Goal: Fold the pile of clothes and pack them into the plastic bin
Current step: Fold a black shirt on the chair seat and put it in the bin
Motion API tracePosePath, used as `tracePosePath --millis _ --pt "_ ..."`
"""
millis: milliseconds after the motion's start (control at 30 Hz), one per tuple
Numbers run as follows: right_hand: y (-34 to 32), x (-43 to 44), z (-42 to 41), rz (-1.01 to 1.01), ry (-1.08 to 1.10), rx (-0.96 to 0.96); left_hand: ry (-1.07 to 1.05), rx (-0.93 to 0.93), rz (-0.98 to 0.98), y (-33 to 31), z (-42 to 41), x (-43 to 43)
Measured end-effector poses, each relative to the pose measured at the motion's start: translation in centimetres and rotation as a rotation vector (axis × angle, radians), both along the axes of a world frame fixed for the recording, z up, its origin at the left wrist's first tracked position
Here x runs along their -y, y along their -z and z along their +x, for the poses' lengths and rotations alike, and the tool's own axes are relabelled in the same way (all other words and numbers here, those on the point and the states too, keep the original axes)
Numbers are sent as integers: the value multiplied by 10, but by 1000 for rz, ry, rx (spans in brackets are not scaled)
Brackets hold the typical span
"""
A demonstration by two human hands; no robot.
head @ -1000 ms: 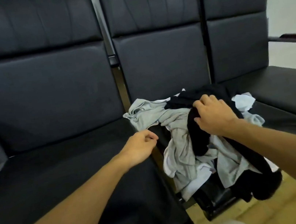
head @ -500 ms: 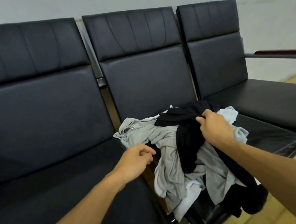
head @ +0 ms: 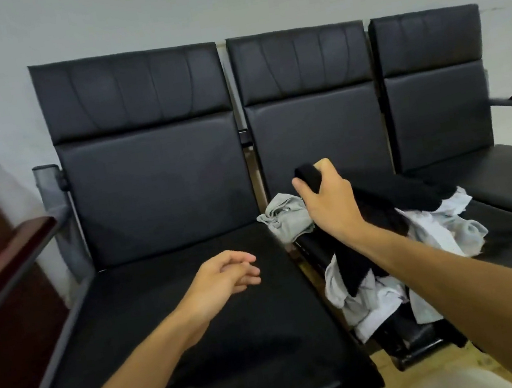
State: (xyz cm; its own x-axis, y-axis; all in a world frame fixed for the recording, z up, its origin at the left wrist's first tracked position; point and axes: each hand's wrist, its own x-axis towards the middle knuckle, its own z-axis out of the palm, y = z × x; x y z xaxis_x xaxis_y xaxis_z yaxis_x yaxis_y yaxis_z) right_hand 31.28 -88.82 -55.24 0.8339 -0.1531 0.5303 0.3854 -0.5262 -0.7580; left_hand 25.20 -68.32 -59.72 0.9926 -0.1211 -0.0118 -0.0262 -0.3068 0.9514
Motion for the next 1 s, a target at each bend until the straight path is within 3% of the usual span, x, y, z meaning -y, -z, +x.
tracePosePath --millis 133,433,633,800,900,1000 --pt "8 -69 -14 22 -249 -31 -30 -60 -175 18 -18 -32" --pt "49 -179 -20 182 -696 -446 -37 -98 -233 63 -35 -68" --pt "76 -164 0 170 -687 -574 -307 -248 -546 73 -26 -96" --pt "104 -99 18 -337 -455 -329 -515 -342 -725 67 -19 -120" --pt "111 -71 20 -768 -469 -402 -726 -342 -687 74 -12 -140" --pt "115 -63 24 -1017 -398 -395 -886 -348 -676 83 -5 -155"
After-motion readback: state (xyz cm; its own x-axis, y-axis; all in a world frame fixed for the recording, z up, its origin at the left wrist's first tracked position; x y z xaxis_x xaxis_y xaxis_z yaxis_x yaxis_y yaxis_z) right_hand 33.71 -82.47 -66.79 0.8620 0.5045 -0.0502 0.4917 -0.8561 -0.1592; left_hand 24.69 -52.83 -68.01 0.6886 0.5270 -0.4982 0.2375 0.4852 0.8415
